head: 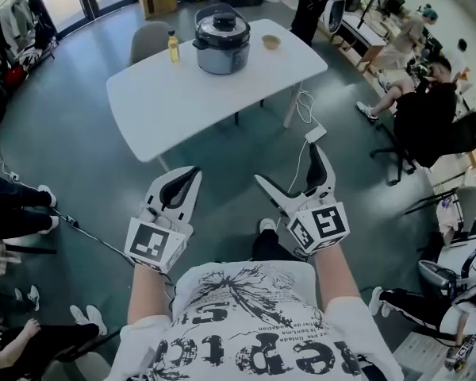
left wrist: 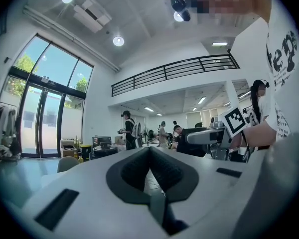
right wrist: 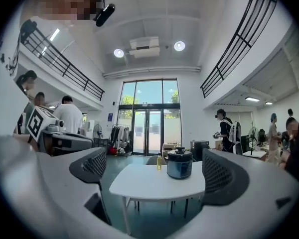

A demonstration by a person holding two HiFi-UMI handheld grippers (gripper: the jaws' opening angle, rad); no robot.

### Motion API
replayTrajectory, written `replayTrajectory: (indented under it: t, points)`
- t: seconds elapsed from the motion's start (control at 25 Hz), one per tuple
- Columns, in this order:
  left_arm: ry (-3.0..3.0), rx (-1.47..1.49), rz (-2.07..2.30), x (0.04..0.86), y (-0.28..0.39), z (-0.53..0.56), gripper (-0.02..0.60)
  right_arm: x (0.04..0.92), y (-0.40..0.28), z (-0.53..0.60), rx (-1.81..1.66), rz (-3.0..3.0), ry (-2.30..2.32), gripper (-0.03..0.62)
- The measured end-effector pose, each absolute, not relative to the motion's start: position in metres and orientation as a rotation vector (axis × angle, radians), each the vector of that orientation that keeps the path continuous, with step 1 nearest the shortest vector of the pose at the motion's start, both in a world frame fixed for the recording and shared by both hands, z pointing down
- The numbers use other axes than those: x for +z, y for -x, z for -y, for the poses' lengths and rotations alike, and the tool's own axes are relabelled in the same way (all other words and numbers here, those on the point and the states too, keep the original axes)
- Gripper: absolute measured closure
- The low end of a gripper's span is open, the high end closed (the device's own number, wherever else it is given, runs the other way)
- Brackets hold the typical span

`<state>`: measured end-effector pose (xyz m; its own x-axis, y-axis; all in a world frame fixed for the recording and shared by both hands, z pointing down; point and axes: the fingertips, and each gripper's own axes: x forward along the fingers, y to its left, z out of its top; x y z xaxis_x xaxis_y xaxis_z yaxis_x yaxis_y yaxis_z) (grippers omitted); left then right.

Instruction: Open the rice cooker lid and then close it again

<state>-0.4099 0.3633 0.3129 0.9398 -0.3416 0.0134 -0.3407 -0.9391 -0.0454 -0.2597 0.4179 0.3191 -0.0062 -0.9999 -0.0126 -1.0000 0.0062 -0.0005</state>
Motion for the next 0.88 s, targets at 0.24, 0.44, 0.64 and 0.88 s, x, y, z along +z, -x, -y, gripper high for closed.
replayTrajectory:
  t: [0.24,0.44,0.64,0.88]
  points:
    - [3.007,-0.118,-0.632,0.332,0.38,-0.321,0.568,0.336,0.224,-0.359,-0.03,-2.307,2.097,-0.003]
    - [2.956,-0.101,-0.803,0.332,0.325,-0.275,0.568,0.344,0.171,-0.3,-0.067,-2.409,1.958,-0.003]
    - [2.906,-0.07,-0.968,0.324,0.249,-0.225,0.568,0.341,0.092,-0.231,-0.079,-2.543,1.842,-0.003]
    - [2.858,-0.116,-1.102,0.332,0.174,-0.18,0.568,0.34,0.013,-0.168,-0.082,-2.643,1.737,-0.003]
